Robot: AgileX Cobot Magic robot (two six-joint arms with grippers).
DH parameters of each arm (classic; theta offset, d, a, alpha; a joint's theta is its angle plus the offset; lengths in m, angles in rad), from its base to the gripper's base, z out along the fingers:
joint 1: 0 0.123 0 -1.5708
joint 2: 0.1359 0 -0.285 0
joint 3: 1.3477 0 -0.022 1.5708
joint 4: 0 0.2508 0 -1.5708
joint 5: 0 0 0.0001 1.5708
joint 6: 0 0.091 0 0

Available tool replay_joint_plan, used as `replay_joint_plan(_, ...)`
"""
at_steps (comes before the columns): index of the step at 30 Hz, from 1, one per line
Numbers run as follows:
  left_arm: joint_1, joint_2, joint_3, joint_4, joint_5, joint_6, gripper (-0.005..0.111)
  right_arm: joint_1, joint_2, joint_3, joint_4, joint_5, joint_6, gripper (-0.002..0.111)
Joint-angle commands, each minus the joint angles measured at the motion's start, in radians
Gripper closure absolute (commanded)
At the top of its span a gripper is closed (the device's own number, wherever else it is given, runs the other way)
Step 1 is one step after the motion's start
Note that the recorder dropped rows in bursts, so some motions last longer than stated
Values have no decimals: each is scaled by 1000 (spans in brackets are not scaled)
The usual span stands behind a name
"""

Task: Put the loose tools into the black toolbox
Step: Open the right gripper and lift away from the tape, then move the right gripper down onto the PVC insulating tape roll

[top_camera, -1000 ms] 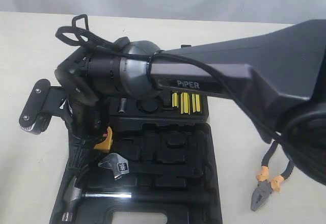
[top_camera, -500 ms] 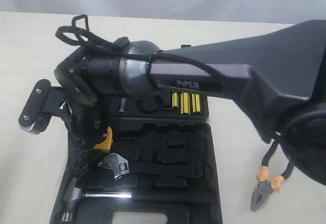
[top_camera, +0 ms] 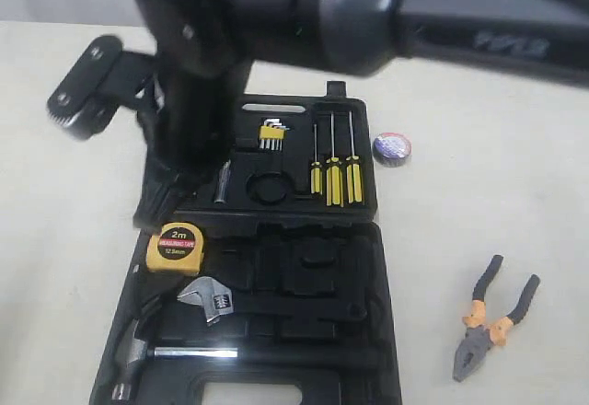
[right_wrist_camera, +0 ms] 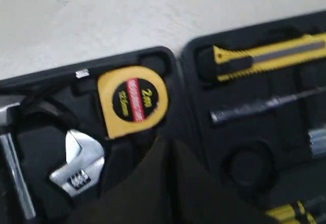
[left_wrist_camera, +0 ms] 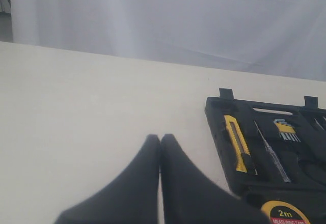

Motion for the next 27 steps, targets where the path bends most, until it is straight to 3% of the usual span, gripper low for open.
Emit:
replay_joint_plan(1,-6,4,-5,4,1,0,107,-76,-110,-1,0,155,117,109)
replay_joint_plan(6,-6,4,-5,4,1,0,107,-118,-249,68,-58,219,279,109)
replay_joint_plan(13,-6,4,-5,4,1,0,107,-184,-494,329,-162,208,386,109)
replay_joint_plan(20,-6,4,-5,4,1,0,107,-423,-607,524,-116,63,437,109)
replay_joint_plan(27,-6,4,-5,4,1,0,107,-579,-465,480,-76,-3,407,109)
